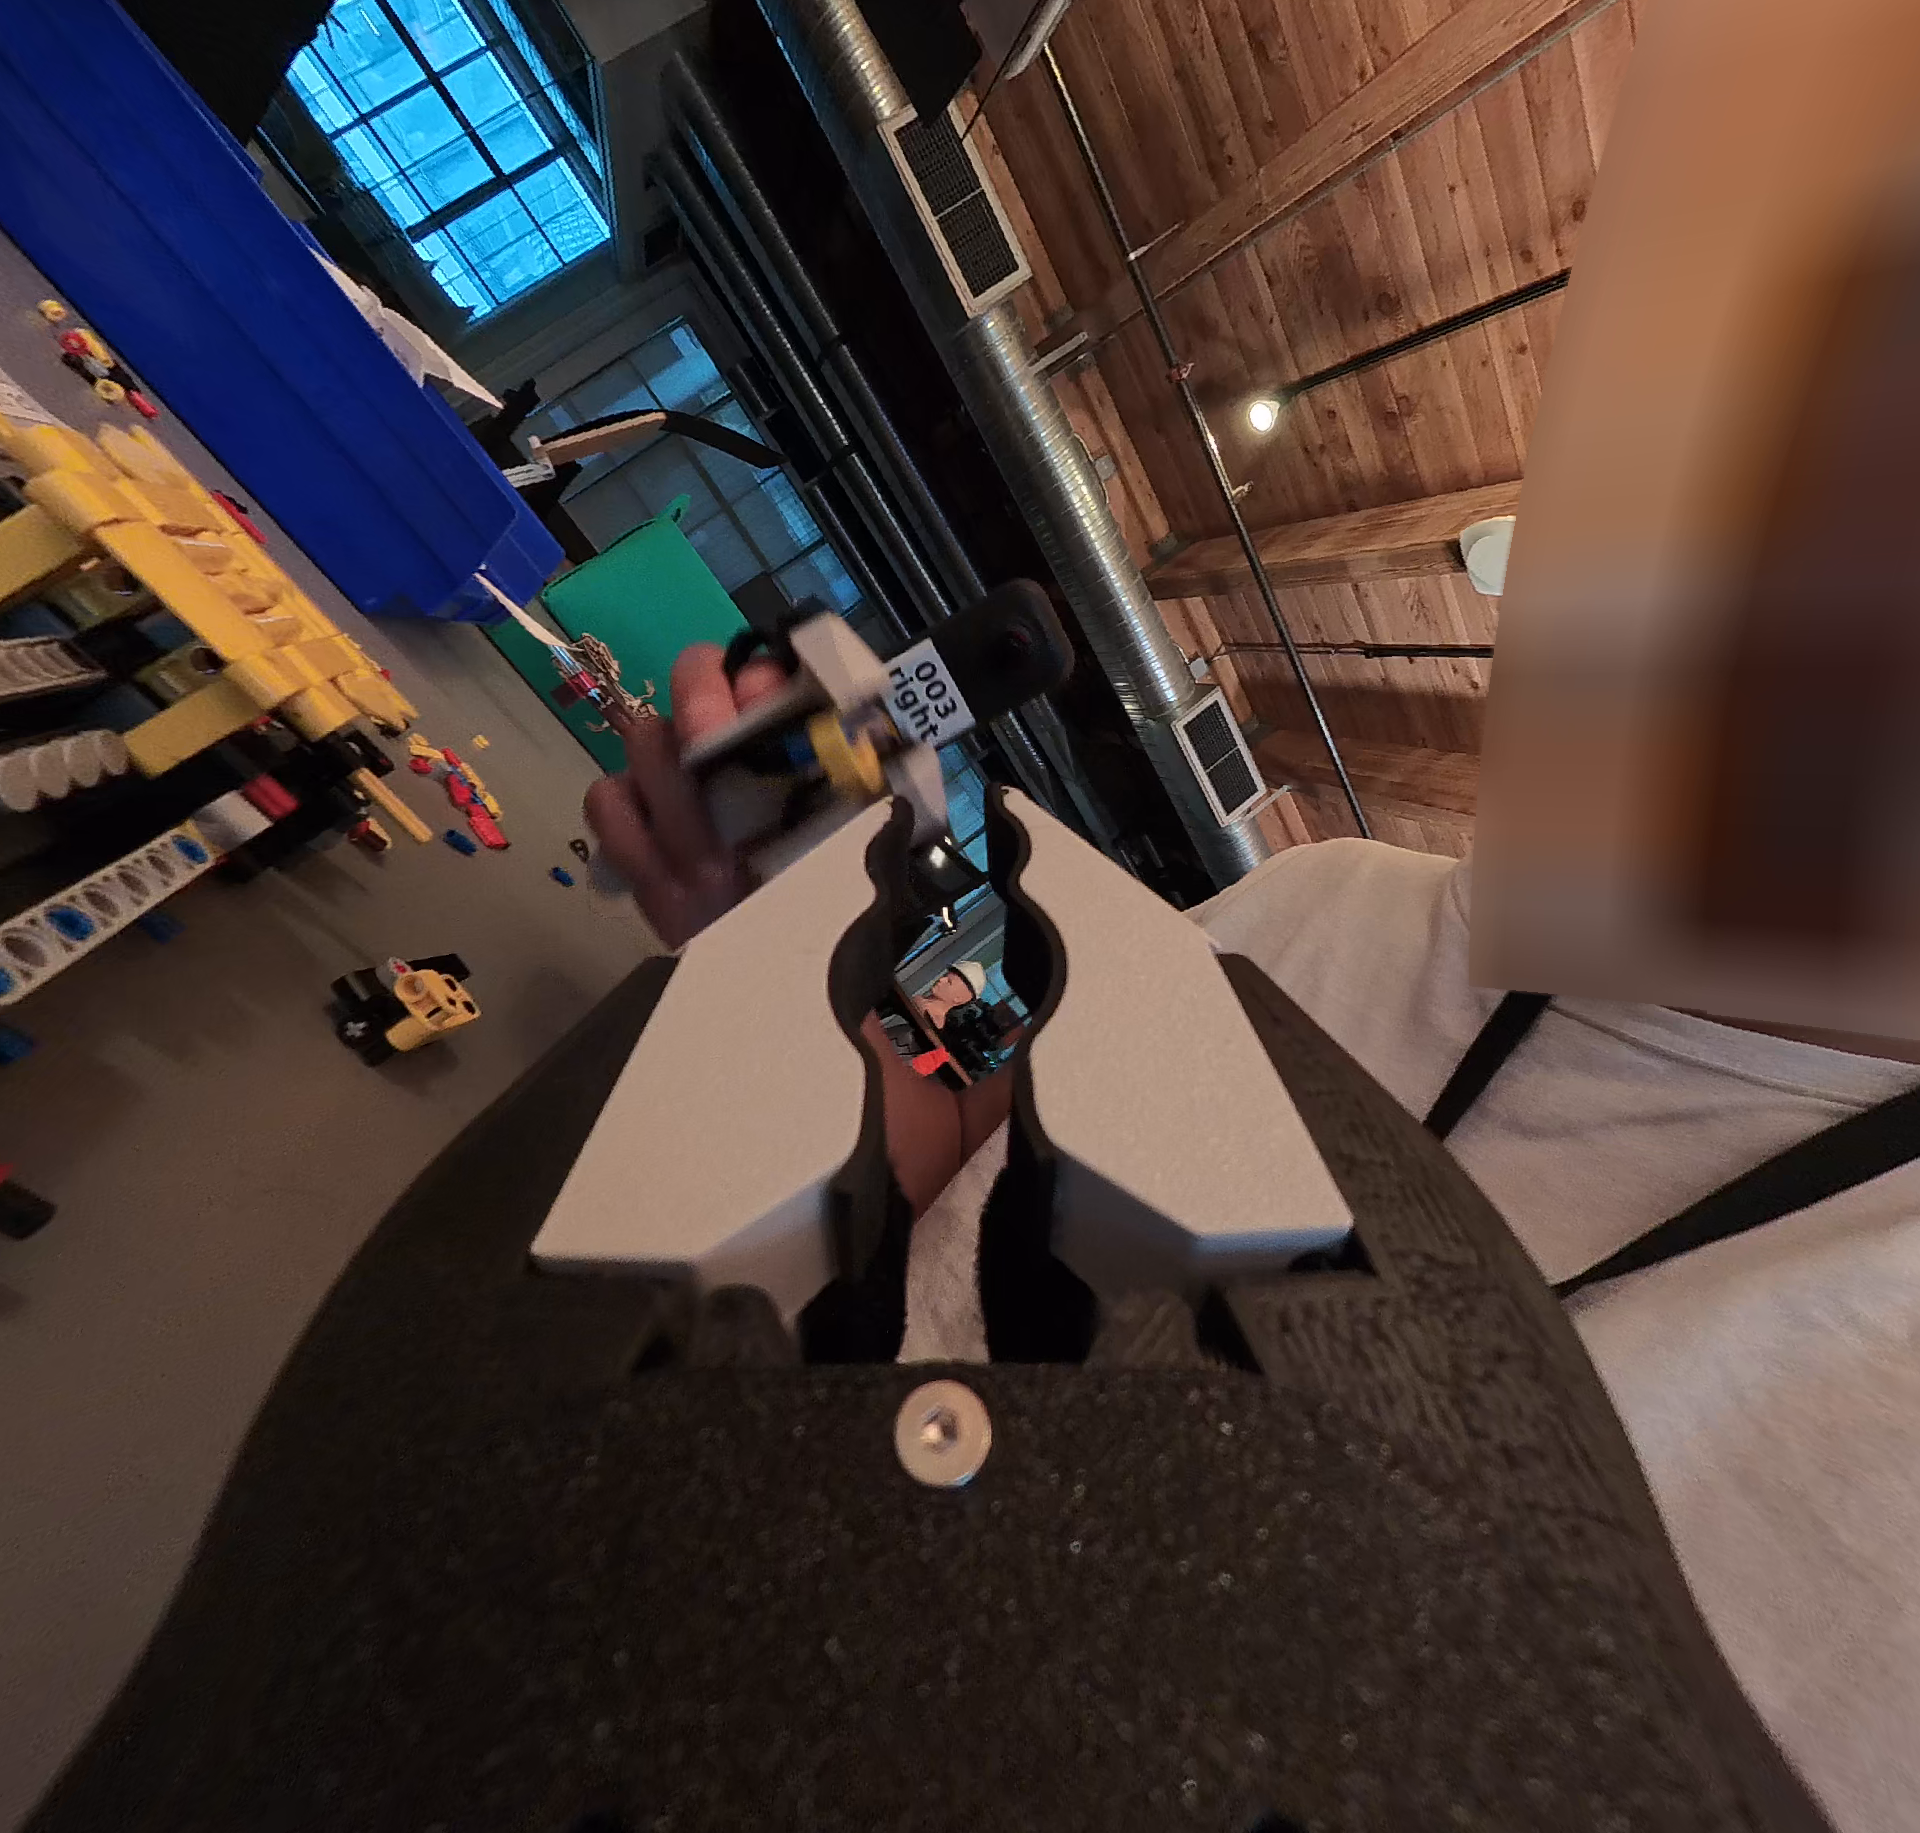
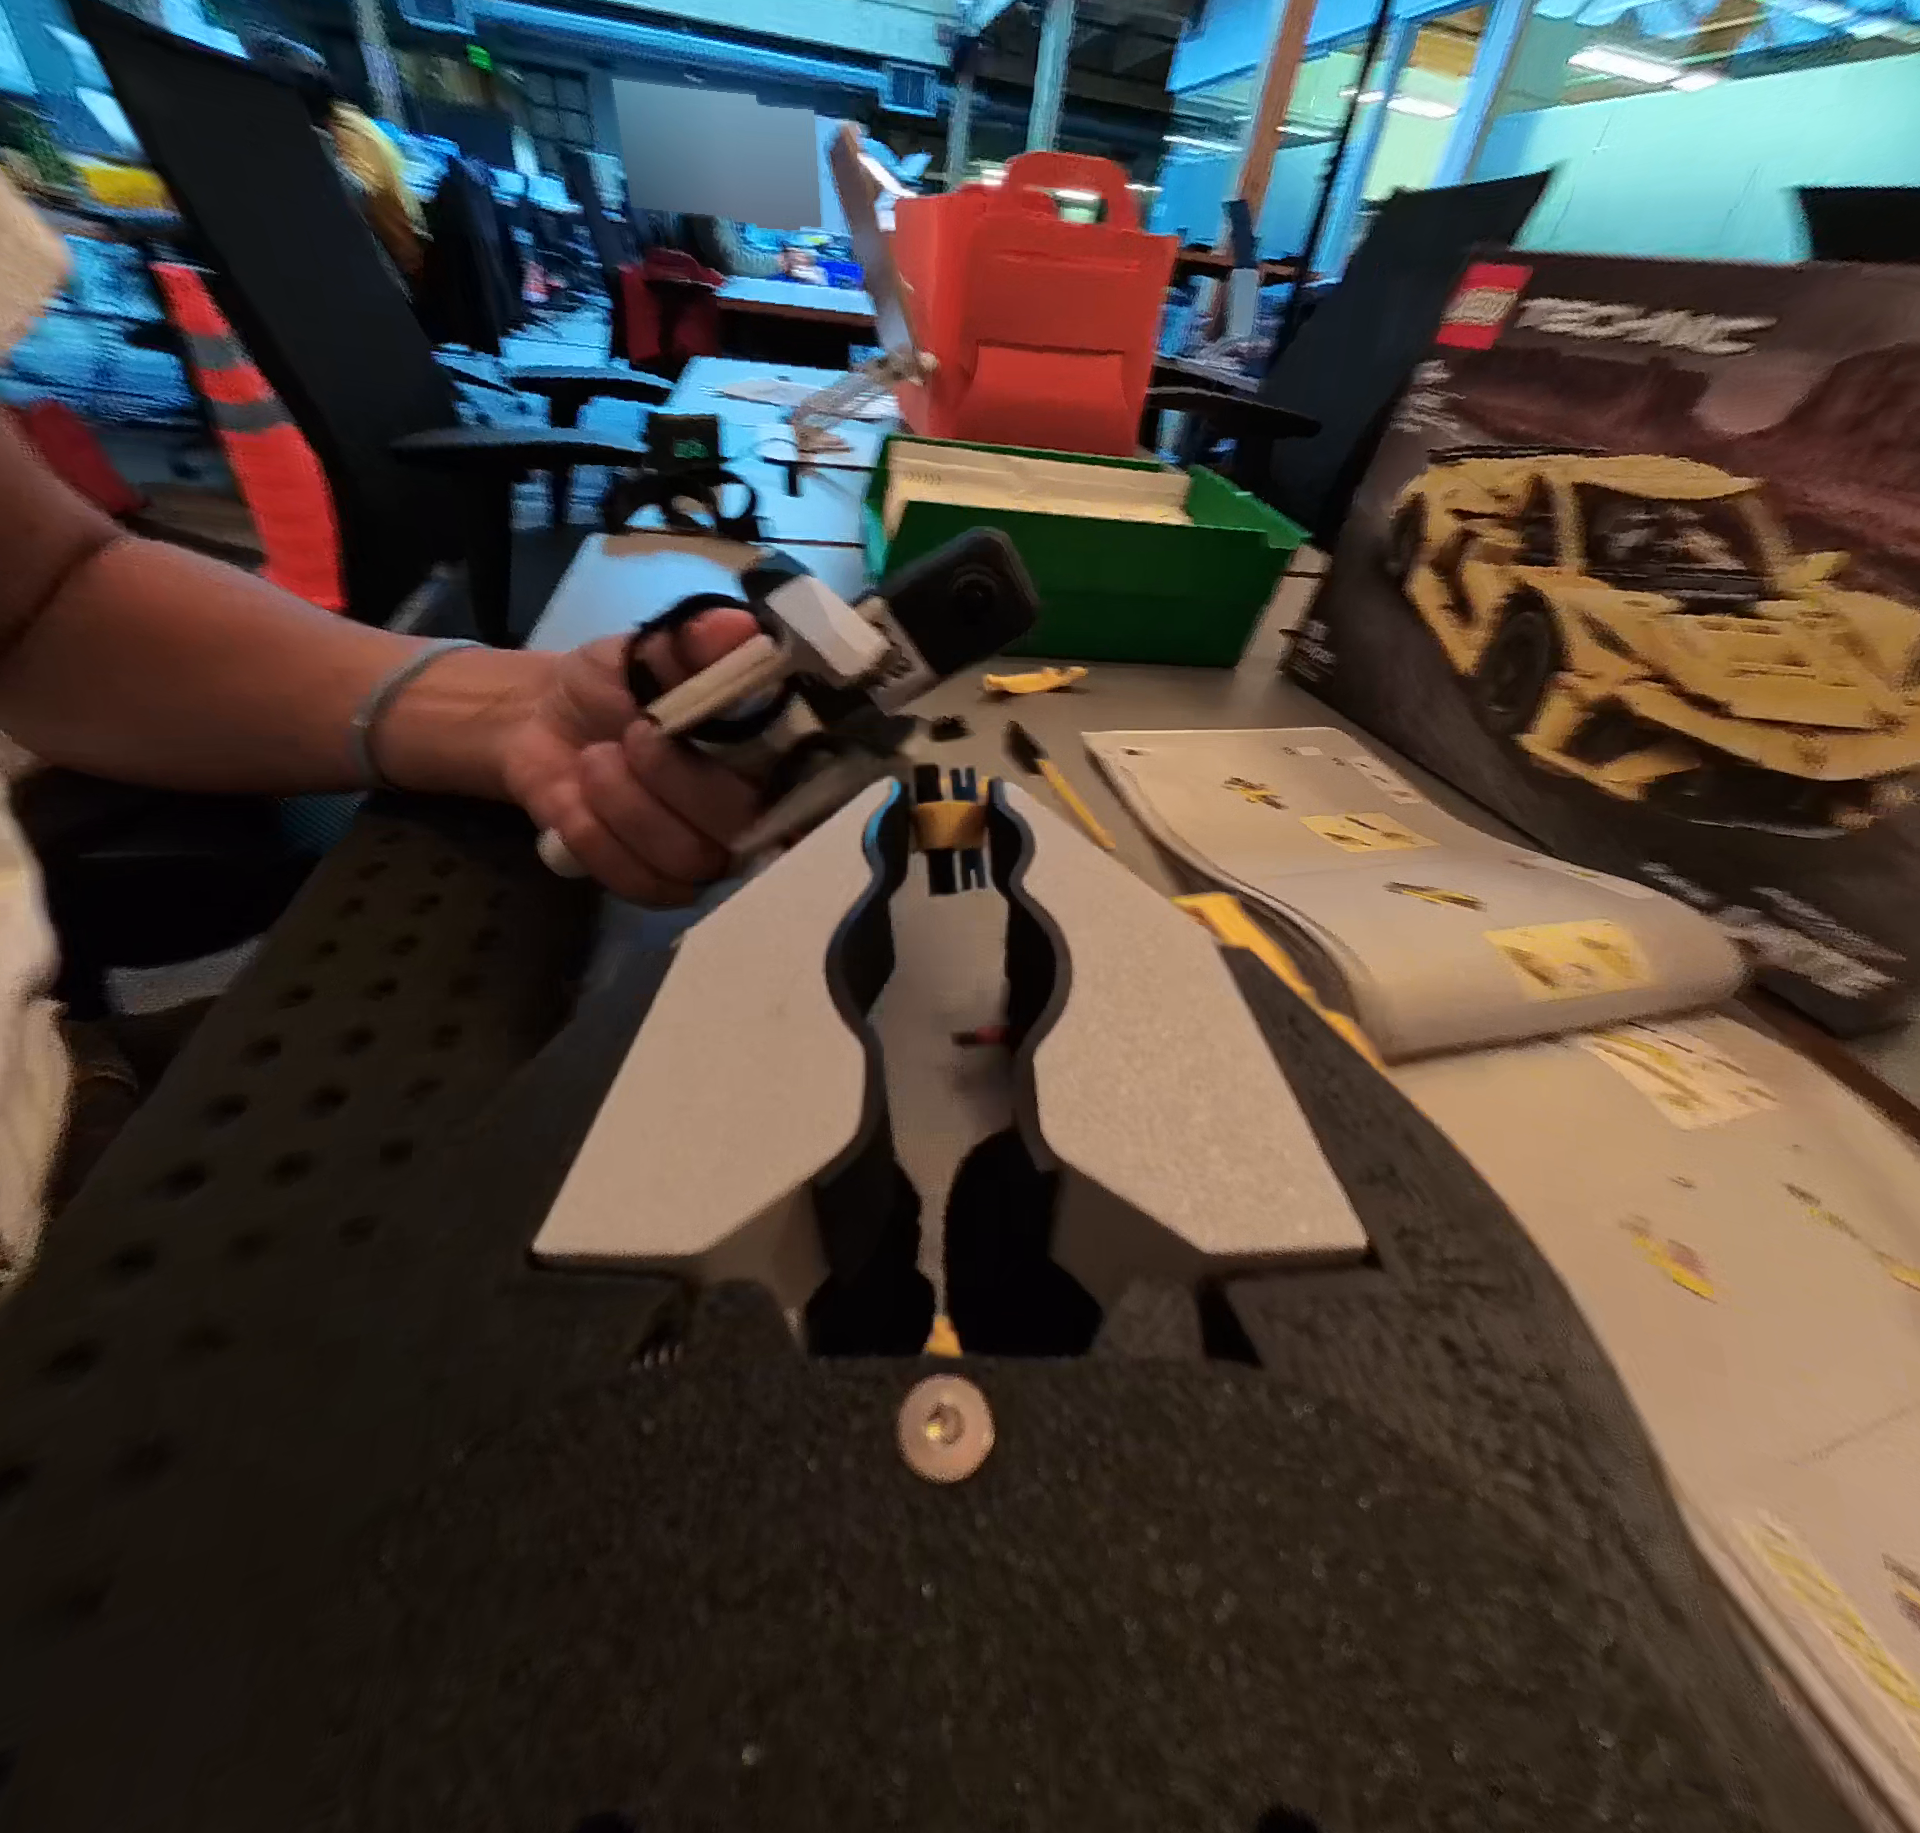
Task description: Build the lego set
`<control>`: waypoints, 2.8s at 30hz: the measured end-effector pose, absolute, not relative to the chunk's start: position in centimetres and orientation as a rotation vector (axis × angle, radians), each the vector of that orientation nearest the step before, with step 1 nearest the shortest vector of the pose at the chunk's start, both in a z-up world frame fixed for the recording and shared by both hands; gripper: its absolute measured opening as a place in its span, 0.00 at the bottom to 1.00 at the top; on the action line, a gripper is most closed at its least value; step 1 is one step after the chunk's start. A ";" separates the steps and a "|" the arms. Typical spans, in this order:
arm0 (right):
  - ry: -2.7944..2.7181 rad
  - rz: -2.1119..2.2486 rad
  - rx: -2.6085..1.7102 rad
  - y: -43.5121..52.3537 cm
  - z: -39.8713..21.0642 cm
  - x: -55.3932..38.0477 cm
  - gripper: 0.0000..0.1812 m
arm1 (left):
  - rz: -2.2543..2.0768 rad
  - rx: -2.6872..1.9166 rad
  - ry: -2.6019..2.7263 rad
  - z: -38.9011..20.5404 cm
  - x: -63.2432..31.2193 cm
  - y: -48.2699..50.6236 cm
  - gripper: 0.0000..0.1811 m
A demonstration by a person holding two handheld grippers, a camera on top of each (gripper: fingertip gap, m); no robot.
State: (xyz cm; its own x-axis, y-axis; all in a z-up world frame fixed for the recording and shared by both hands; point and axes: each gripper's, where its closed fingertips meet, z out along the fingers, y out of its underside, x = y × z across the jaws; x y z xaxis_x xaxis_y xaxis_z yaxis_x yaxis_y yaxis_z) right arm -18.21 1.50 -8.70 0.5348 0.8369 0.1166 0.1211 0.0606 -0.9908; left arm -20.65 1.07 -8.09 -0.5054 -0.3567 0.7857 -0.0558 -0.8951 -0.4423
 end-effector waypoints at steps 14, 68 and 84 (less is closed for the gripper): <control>-0.780 0.528 -2.124 -2.8 -17.1 -11.1 0.08 | -1.655 -1.666 1.193 -14.5 -17.0 0.2 0.12; -1.122 0.535 -2.157 -1.7 -21.5 -12.9 0.13 | -0.953 -1.325 2.029 -22.0 -12.4 -2.0 0.09; -1.105 0.381 -1.964 -1.8 -20.9 -12.1 0.08 | -0.954 -1.315 2.022 -22.0 -12.5 -2.0 0.08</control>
State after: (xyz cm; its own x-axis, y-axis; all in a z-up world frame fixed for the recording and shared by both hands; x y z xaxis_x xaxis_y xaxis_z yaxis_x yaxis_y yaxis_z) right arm -12.08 -1.76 -20.88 0.5671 0.8136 0.1281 0.5616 -0.2683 -0.7827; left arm -12.48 -1.98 -21.97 -0.3770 -0.9242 -0.0607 -0.5409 0.2729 -0.7956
